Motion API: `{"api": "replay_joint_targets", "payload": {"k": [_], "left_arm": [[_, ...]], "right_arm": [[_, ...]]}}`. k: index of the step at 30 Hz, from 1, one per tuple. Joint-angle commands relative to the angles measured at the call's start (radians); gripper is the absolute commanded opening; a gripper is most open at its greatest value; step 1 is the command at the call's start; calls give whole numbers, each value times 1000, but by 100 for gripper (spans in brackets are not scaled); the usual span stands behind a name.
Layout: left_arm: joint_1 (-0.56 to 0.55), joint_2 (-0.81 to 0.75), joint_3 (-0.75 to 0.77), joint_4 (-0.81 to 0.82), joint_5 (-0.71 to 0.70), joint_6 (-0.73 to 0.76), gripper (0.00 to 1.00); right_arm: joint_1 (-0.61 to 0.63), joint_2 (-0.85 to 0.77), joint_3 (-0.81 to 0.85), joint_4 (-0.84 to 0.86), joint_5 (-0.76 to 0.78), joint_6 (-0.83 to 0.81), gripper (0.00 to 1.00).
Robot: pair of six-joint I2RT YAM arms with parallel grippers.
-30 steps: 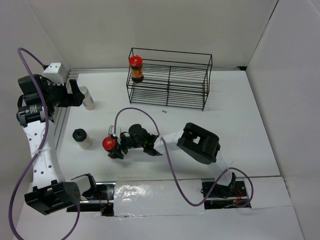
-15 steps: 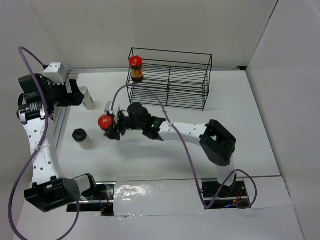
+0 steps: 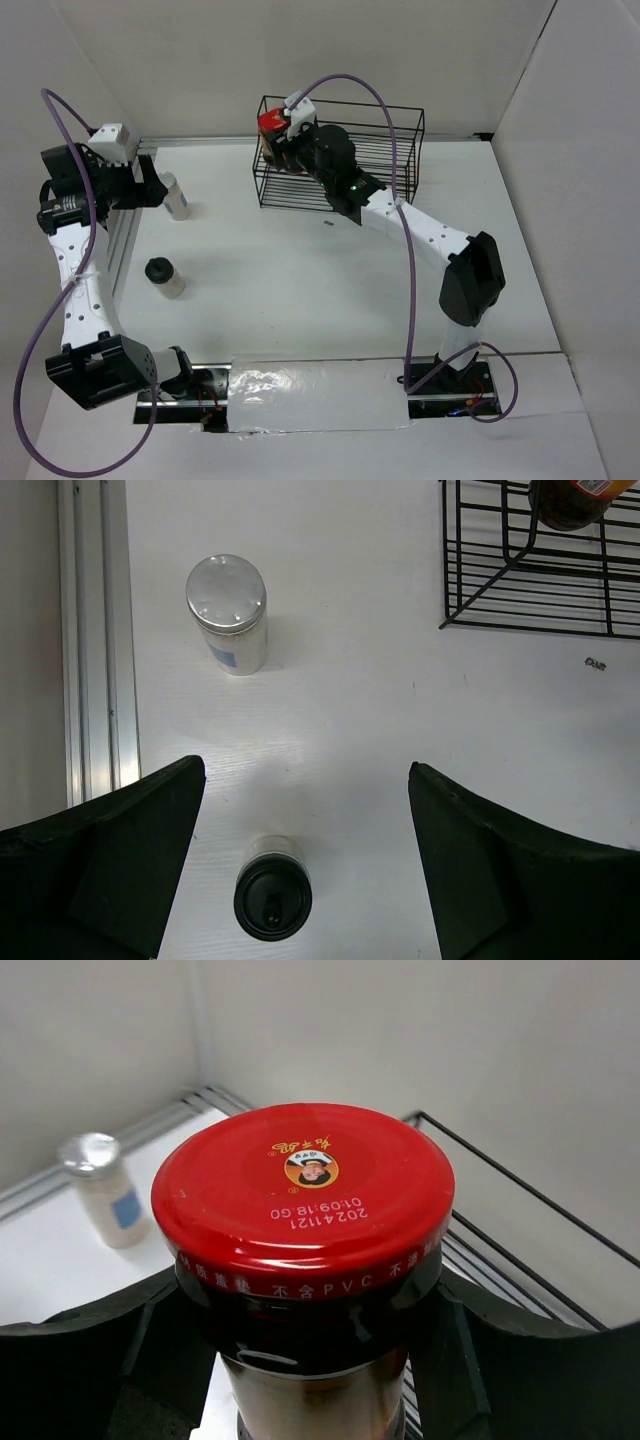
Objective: Organize the condiment bottles
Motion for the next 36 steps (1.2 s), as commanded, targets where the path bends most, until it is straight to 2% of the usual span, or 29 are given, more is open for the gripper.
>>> {"api": "replay_joint_targets", "payload": {"k": [1, 3, 9, 17, 27, 36], "left_arm": [[10, 13, 14, 41, 5, -6, 95], [10, 19, 8, 41, 5, -6, 95], [16, 31, -9, 51, 2, -3, 95], [23, 47, -10, 55, -9, 1, 96], [26, 68, -18, 67, -8, -2, 99], [26, 74, -38, 81, -9, 3, 99]], "right_arm": [[-22, 32, 87, 60, 78, -7, 40], [-31, 54, 90, 81, 112, -1, 40], [-108, 110, 27, 281, 24, 48, 40], [-163, 176, 15, 377, -35, 49, 40], [-238, 265, -97, 696, -163, 144, 40], [-283, 354, -107, 830, -285, 180, 46]]}}
